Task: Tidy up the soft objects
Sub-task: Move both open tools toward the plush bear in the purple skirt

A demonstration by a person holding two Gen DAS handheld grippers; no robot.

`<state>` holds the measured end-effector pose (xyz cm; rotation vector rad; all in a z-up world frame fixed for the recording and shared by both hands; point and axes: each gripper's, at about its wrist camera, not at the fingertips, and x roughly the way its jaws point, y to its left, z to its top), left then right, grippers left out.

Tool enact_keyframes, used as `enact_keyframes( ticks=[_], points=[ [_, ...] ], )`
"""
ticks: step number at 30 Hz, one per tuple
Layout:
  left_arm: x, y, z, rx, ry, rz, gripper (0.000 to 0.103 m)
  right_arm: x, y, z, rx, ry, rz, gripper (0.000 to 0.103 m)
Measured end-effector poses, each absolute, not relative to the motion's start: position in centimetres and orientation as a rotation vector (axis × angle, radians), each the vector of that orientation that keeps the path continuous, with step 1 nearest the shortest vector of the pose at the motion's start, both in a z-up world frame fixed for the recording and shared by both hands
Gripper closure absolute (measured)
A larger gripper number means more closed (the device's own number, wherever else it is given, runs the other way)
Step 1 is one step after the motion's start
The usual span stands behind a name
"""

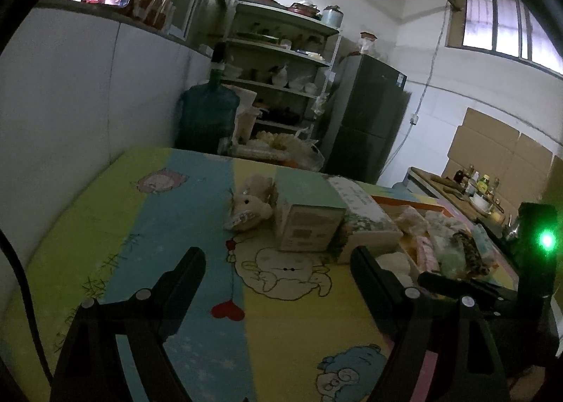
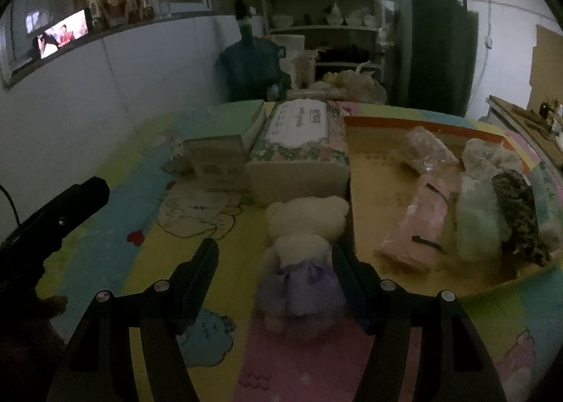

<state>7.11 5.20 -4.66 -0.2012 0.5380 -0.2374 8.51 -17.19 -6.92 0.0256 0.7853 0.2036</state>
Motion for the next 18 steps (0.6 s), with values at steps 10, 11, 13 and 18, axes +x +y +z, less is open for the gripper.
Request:
enact_keyframes(
  ticks=[10, 11, 13, 18],
  points=[
    [8.2, 6.3, -5.4, -0.215, 0.562, -0.230, 0.019, 10.0, -16.1, -8.0, -0.044, 0.819, 0.158, 0.035],
    [8.3, 6.4, -5.5, -0.214, 0.563, -0.228, 0.019, 10.2, -15.9, -8.1, -0.054, 0.822, 0.159, 0.035],
    [8.5, 6.6, -5.6, -0.215, 0.567, -0.222, 0.019, 10.5, -15.6, -8.4, -0.065, 0.831, 0.155, 0.035],
    [8.8, 7.0, -5.9, -0.220, 0.573, -0.218, 0.019, 11.1, -15.4, -9.0, -0.119, 0.829, 0.130, 0.040]
  ],
)
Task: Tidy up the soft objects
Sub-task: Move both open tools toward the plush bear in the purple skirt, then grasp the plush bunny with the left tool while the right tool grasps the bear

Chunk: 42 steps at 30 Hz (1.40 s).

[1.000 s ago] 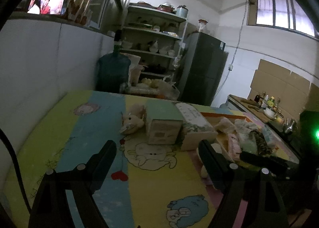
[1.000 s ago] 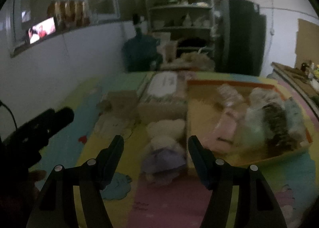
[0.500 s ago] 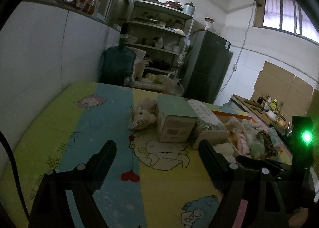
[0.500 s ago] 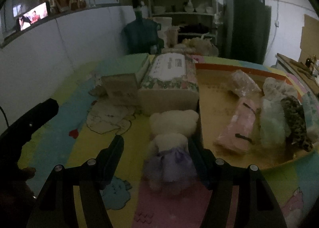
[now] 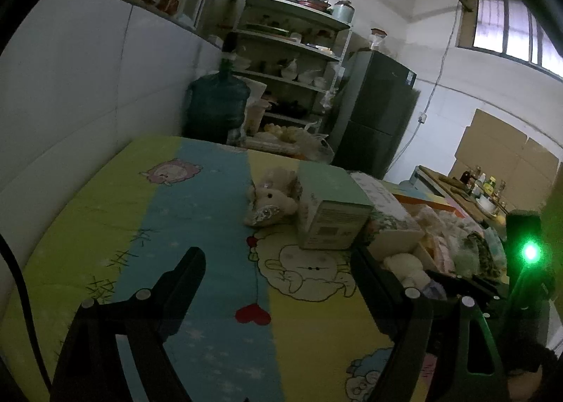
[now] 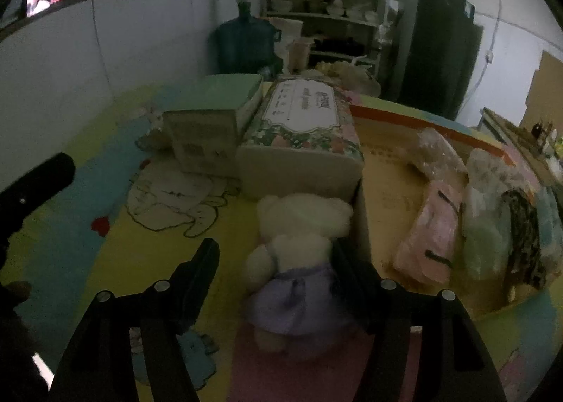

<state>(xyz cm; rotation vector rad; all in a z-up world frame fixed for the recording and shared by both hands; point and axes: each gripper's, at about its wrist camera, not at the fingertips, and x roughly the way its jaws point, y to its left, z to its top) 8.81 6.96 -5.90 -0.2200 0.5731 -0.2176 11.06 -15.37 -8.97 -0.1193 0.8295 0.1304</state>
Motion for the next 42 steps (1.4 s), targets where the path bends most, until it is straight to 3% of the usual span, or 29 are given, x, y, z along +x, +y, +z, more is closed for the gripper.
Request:
enact_keyframes(
  ticks=[3, 9, 22, 34, 37, 39, 42],
  points=[
    [9.2, 7.0, -6.1, -0.217, 0.582, -0.225, 0.019, 11.6, -15.2, -9.4, -0.180, 0.818, 0.092, 0.051],
    [11.2, 7.1, -5.7, -0.148, 0.614, -0.260, 0.019, 11.5, -15.6, -9.5, -0.161, 0.810, 0.104, 0.058],
    [22.0, 7.3, -6.3, -0.075, 0.730, -0.289, 0.019, 10.4, -17.1, -7.7, -0.025, 0.773, 0.214, 0.058],
    [25.3, 6.7, -9.9, -0.166, 0.877, -0.332, 0.019, 10.3, -17.4, -7.9, -0.003, 0.779, 0.223, 0.058],
    [25.2, 6.7, -10.0, -0.181, 0.871, -0.354, 0.034, 10.6, -17.4, -8.0, 0.002, 0.782, 0.224, 0.058],
    [25.1, 6.8, -9.9, -0.197, 0.867, -0.368, 0.055, 10.6, -17.4, -8.0, 0.005, 0.783, 0.223, 0.058],
    [24.6, 6.8, -9.8, -0.189, 0.858, -0.365, 0.060, 10.6, -17.4, -8.1, 0.006, 0.784, 0.223, 0.058]
  ],
)
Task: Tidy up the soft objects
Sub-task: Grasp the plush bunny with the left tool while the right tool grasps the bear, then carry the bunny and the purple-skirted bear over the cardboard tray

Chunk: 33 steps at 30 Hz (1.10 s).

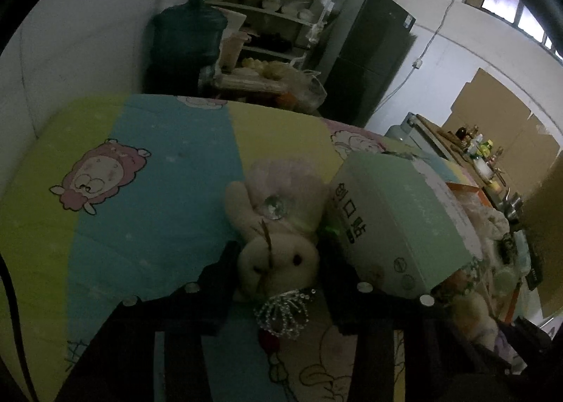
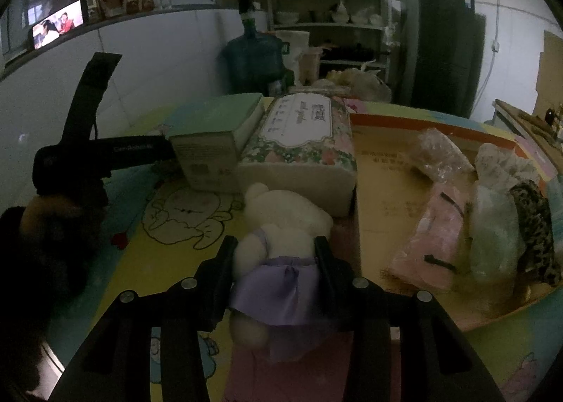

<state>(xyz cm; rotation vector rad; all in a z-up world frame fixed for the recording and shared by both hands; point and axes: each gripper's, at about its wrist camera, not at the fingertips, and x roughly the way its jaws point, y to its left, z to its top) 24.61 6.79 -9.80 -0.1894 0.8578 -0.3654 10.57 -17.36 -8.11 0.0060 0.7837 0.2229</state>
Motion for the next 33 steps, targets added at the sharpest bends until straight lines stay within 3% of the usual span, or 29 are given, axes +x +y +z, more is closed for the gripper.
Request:
enact_keyframes(
  ticks=[33],
  points=[
    [12.5, 6.7, -1.0, -0.150, 0.504, -0.298, 0.061, 6.9, -16.4, -4.1, -0.009, 0.637, 0.258, 0.058]
  ],
)
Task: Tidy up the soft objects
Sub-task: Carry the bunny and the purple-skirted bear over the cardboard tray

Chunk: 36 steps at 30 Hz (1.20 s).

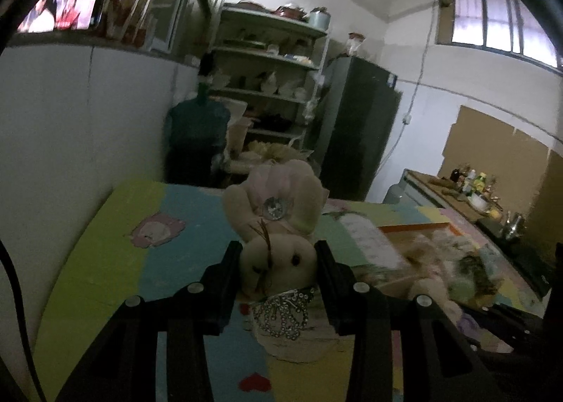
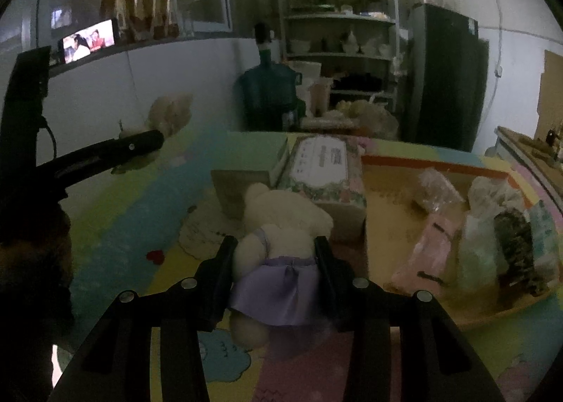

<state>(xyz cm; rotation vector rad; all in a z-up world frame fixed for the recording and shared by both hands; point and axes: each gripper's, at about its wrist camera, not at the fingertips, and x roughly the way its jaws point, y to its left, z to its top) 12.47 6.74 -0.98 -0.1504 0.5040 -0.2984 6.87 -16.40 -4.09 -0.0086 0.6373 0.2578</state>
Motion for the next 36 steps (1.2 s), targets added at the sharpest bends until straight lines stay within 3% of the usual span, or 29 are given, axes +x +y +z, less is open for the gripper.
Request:
enact_keyframes(
  ticks=[36],
  points=[
    [9.4, -9.6, 0.7, -0.040, 0.509, -0.545, 0.061, 2.8, -28.7, 0.8, 0.048, 0.465, 0.048, 0.058]
  ],
)
